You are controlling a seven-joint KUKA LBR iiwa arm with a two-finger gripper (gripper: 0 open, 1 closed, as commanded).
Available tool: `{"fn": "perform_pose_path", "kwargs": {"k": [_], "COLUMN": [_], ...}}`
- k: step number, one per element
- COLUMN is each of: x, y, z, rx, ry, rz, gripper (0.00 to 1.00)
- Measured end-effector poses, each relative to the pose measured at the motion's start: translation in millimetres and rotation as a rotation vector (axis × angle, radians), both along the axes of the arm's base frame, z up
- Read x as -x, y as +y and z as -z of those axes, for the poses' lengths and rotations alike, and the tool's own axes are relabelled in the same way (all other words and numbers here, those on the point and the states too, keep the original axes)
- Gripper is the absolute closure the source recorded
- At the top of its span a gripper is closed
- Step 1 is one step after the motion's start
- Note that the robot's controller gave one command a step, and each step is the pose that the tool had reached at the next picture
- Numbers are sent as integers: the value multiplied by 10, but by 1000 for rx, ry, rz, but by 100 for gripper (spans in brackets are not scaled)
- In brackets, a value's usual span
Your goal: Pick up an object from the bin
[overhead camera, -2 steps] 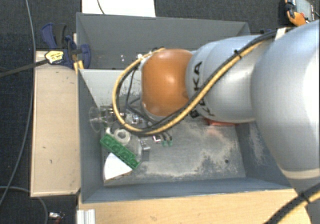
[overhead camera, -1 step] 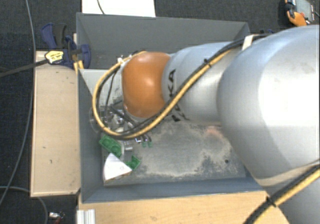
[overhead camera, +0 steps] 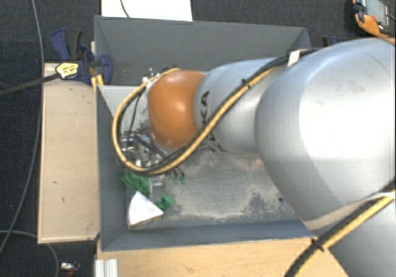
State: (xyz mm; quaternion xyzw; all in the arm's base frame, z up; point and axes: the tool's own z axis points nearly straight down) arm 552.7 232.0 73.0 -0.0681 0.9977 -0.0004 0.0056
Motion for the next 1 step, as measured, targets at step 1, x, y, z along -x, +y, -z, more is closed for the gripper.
{"fn": "perform_pose_path", "kwargs": {"k": [1], "x": [-233], "y": [163], "z": [-19], "rx": [3], "ry": [8], "rz": [206], "gripper": [100]}}
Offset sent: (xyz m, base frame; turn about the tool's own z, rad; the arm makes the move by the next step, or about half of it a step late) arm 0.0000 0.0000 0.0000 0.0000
